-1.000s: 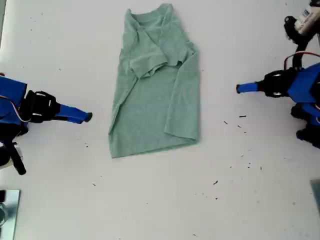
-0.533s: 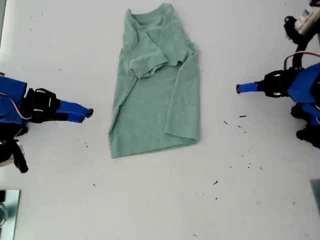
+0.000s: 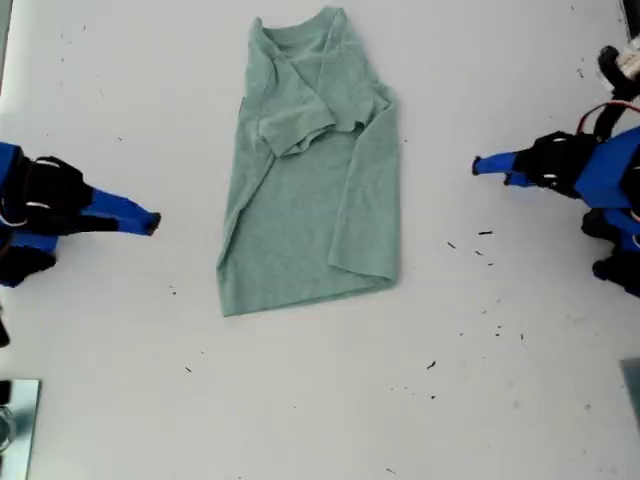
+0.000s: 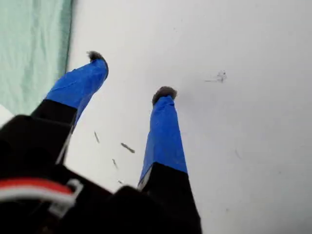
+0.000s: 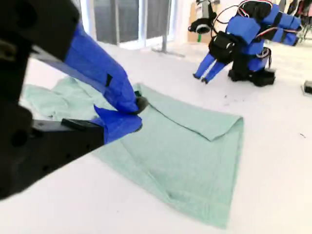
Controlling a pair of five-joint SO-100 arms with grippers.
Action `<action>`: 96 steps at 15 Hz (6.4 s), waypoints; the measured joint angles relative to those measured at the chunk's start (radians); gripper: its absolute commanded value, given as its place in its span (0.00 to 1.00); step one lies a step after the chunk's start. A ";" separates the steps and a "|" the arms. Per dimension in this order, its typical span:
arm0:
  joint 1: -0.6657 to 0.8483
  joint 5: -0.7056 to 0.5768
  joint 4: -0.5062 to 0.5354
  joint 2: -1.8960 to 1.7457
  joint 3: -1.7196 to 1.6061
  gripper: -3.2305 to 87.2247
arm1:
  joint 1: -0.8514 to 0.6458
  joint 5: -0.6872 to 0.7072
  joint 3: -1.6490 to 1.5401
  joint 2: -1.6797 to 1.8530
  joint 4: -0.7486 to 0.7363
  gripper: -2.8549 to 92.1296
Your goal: Fold t shirt
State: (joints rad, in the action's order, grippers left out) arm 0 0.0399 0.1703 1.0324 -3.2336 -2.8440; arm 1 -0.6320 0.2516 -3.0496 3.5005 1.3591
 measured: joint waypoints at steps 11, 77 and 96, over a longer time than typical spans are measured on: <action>-0.089 0.002 0.374 1.330 0.969 0.44 | 0.021 0.060 0.000 0.000 0.000 0.11; 0.029 0.026 0.133 0.554 0.250 0.36 | 0.313 0.057 0.178 -0.103 -0.054 0.29; -0.055 -0.233 -0.052 2.013 1.353 0.03 | 0.641 0.078 1.793 -2.335 -0.193 0.01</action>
State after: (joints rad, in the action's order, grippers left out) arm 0 -0.0153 -0.0629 0.9802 -1.2210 -1.4910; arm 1 0.0092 0.3298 -1.2563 1.1658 1.1658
